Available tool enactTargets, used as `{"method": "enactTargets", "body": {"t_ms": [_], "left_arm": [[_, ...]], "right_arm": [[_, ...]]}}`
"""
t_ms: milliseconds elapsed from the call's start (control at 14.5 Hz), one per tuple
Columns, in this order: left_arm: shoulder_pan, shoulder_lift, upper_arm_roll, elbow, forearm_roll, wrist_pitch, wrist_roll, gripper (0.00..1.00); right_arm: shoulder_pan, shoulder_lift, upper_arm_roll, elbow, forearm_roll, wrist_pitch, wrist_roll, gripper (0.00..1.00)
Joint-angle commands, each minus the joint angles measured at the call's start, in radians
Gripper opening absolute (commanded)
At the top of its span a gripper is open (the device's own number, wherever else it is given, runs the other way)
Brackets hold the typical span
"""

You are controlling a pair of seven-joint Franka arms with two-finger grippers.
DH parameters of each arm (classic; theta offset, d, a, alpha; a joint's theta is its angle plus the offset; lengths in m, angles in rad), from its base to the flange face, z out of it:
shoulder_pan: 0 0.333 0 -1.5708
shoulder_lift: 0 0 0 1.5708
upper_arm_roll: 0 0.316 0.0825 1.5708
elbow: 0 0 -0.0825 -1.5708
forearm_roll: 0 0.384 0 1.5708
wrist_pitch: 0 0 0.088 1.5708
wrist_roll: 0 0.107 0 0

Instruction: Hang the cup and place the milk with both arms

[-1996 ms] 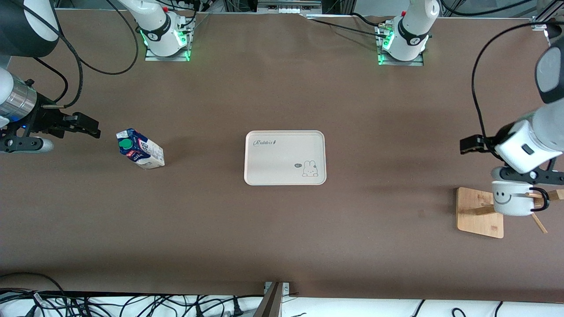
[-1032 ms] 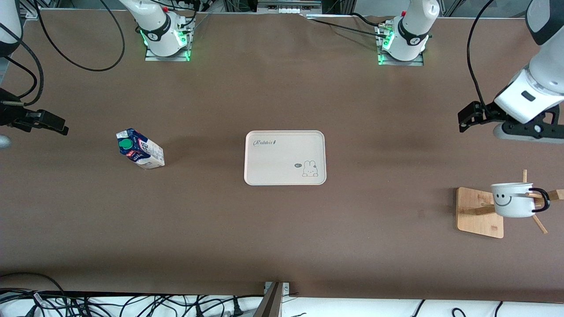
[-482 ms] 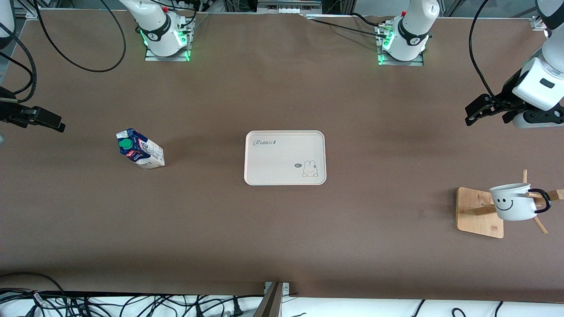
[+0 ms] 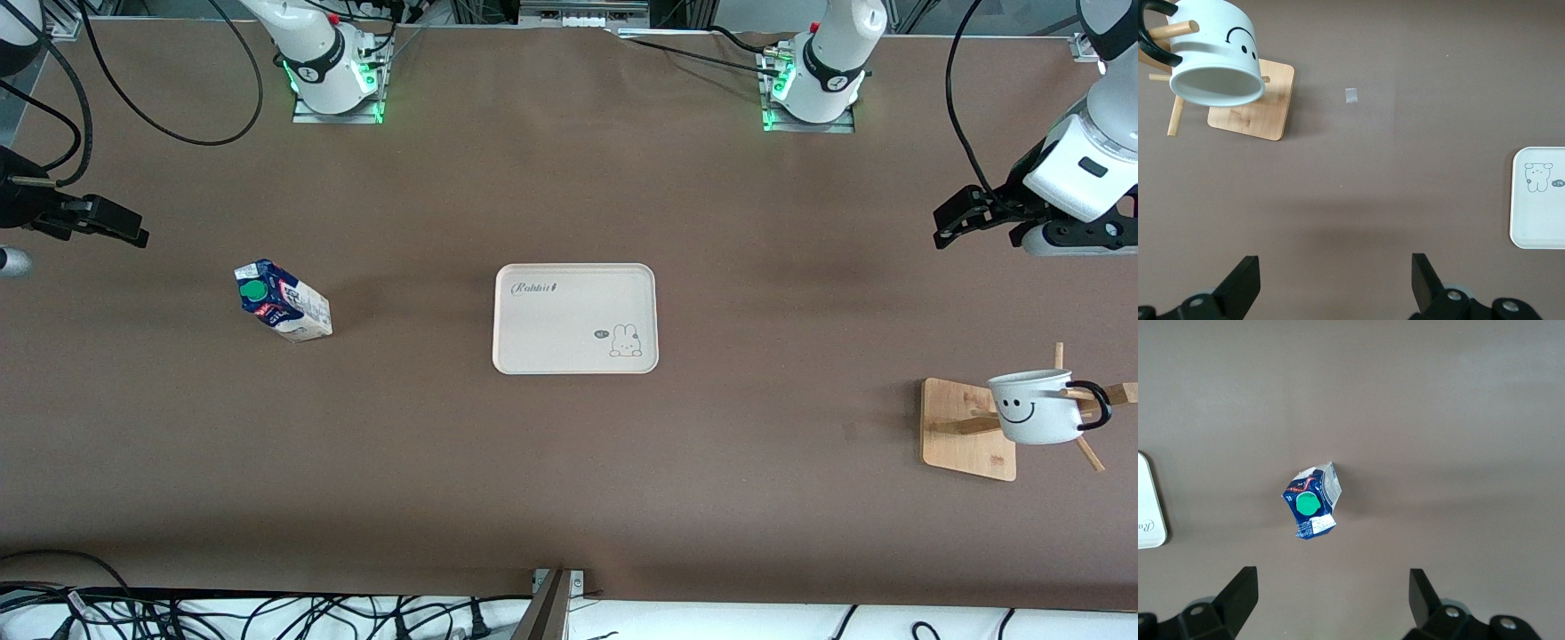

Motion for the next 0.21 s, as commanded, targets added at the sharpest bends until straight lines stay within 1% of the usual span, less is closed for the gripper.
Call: {"method": "enactTargets", "body": {"t_ms": [0,138], "left_arm": [[0.001,-0.02,-0.003,-0.015,-0.008,-0.006,0.025,1.0],[0.002,-0.021,-0.003,-0.015,-0.007,-0.006,0.028,1.0]], "right_arm": [[-0.002,-0.001,-0.014,0.024,0.005,-0.016,0.009,1.0],[-0.002,-0.003,-0.012,0.024,-0.005,-0.018,0.004,1.0]]}}
